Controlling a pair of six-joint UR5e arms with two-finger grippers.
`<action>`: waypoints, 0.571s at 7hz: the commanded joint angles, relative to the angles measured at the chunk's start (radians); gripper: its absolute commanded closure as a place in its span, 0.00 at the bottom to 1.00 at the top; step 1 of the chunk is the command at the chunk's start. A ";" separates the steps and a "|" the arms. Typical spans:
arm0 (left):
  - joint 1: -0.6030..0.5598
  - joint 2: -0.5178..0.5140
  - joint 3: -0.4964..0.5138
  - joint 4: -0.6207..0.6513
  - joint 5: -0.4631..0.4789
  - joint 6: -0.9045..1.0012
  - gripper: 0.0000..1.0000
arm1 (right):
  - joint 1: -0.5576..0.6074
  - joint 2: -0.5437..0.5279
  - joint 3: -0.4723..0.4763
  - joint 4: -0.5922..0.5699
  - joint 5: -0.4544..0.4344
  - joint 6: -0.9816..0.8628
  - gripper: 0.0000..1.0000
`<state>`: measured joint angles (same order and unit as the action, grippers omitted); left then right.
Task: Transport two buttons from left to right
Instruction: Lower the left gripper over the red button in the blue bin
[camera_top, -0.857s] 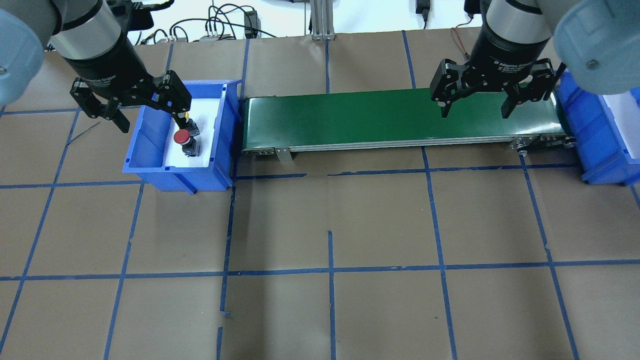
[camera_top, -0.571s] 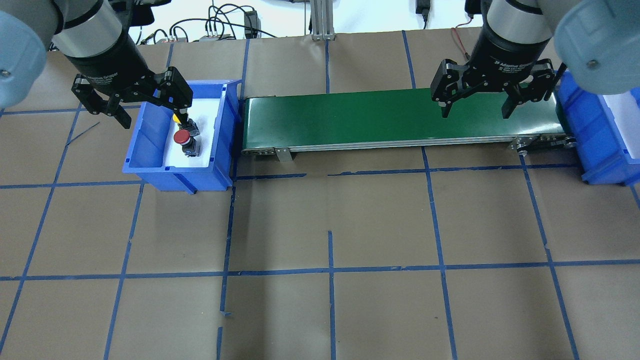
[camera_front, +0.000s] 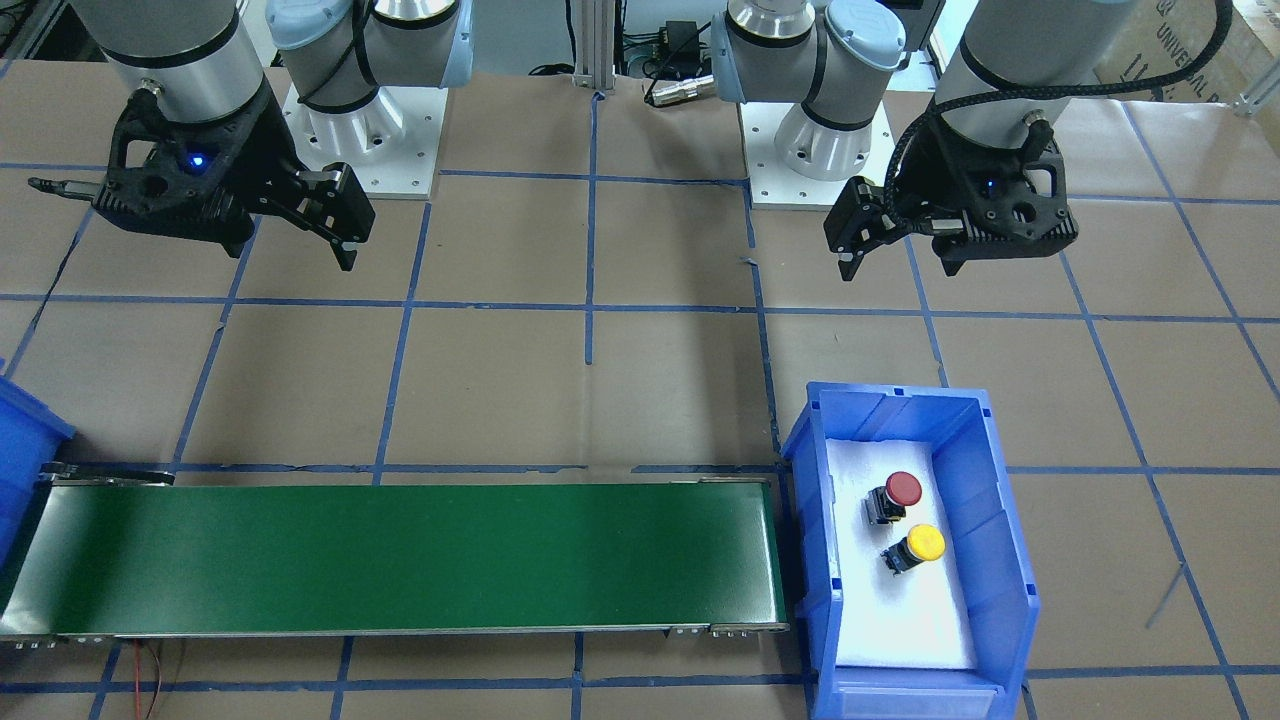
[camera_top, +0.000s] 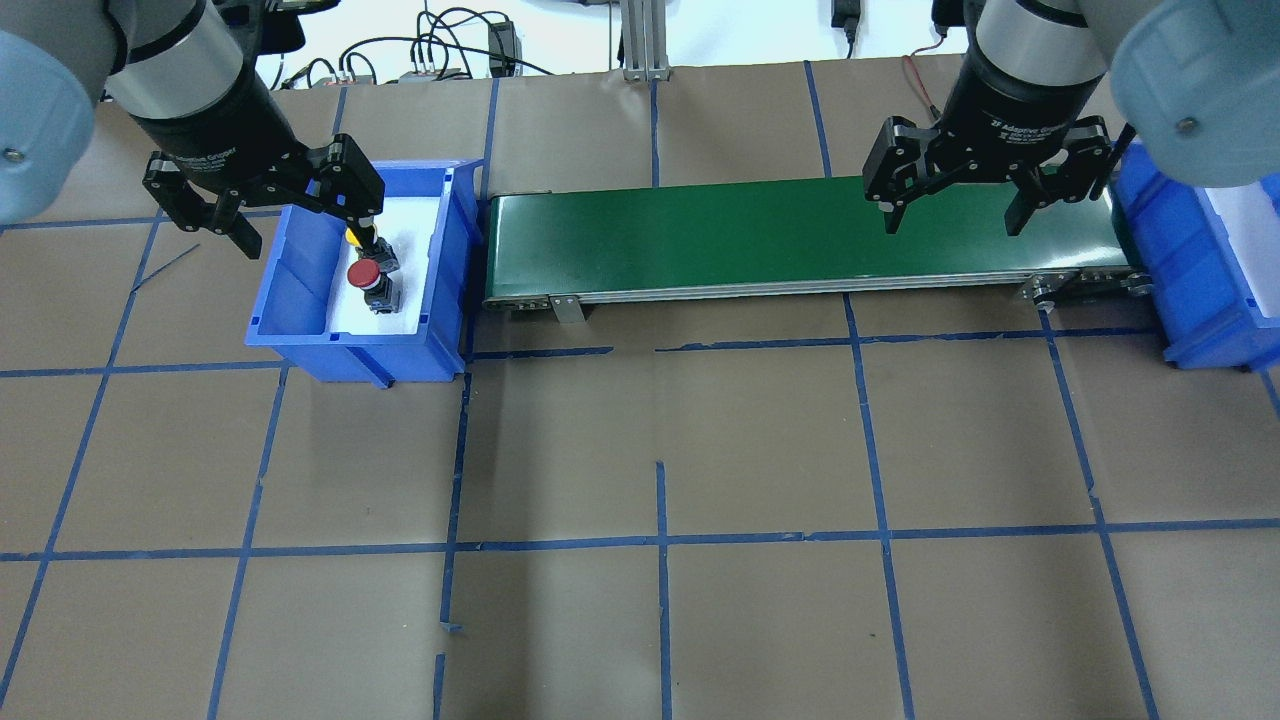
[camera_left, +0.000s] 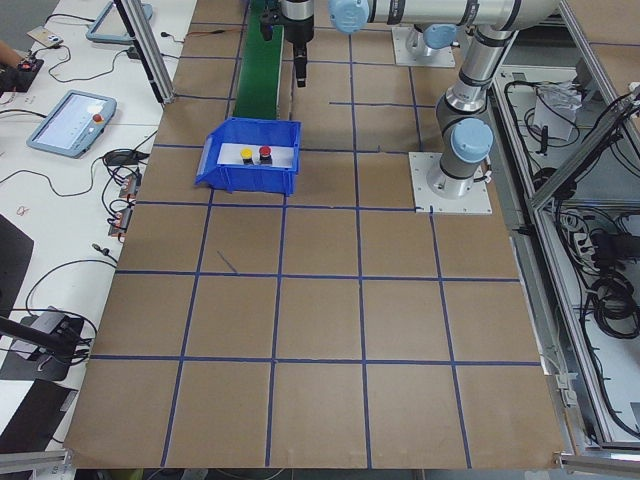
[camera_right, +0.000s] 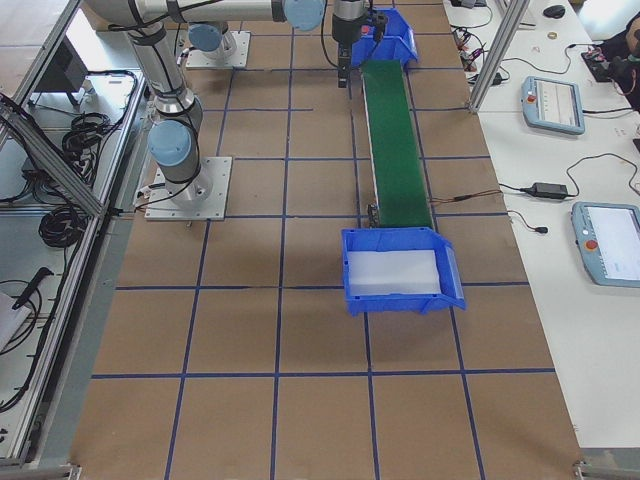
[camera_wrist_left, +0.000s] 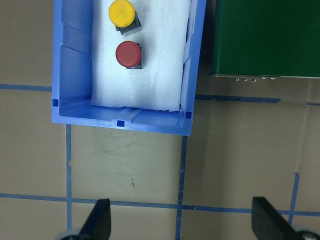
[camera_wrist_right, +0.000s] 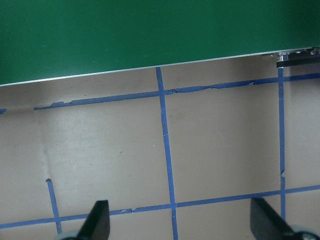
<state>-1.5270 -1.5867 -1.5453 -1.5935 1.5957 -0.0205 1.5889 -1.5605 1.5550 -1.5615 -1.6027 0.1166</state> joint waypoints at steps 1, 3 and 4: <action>0.013 -0.001 0.010 0.000 0.000 0.010 0.00 | 0.003 -0.001 -0.001 0.000 0.000 0.000 0.00; 0.083 -0.027 0.013 0.016 -0.016 0.062 0.00 | 0.003 -0.001 -0.001 -0.002 0.001 0.000 0.00; 0.096 -0.042 -0.008 0.024 -0.090 0.065 0.00 | 0.003 -0.001 -0.001 0.000 0.001 0.000 0.00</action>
<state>-1.4593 -1.6121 -1.5422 -1.5800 1.5661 0.0304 1.5922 -1.5615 1.5540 -1.5623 -1.6020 0.1166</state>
